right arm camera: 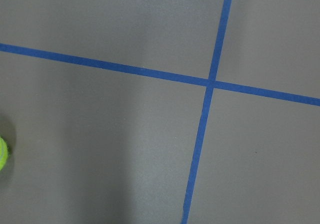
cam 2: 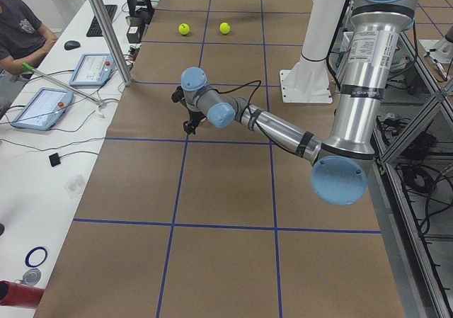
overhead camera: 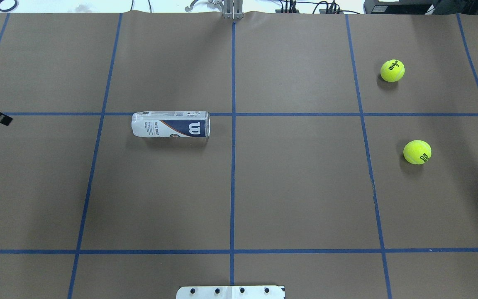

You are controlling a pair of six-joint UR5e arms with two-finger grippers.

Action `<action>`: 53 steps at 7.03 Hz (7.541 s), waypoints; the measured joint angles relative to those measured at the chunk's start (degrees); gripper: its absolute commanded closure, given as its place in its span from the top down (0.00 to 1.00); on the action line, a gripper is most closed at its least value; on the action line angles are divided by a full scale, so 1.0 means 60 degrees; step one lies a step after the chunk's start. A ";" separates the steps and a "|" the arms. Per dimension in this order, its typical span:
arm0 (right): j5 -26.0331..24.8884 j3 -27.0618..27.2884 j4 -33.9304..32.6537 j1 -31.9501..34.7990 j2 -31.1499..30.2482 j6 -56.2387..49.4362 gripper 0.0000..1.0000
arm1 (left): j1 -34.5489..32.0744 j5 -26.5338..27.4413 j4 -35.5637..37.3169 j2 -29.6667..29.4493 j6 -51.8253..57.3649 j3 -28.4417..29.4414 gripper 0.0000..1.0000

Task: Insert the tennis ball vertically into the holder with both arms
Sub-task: 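Reach the left gripper down to the white can lying on its side, then close the left gripper on the can's open end and grip it, then lift and rotate the can upright with the left gripper, opening upward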

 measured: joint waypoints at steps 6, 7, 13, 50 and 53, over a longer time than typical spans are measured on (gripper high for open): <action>-0.0015 0.0218 0.0004 0.0014 -0.0067 0.0016 1.00 | 0.3110 0.3519 0.2883 -0.4537 0.2513 0.0968 0.96; -0.0039 0.0248 0.0009 0.0014 -0.0050 0.0015 1.00 | 0.3414 0.4034 0.3131 -0.4853 0.2569 0.1081 1.00; -0.0105 0.0469 0.0003 0.0029 -0.0073 0.0020 1.00 | 0.4657 0.6015 0.2865 -0.5845 0.4761 0.2420 0.96; -0.0057 0.0550 0.0021 -0.0044 0.0230 0.0028 1.00 | 0.3856 0.6824 -0.6911 -0.4612 -0.0199 0.3452 0.72; 0.0031 0.0764 0.0015 -0.0046 0.0307 0.0032 1.00 | 0.4082 0.7651 -0.9923 -0.4332 -0.2763 0.3550 0.72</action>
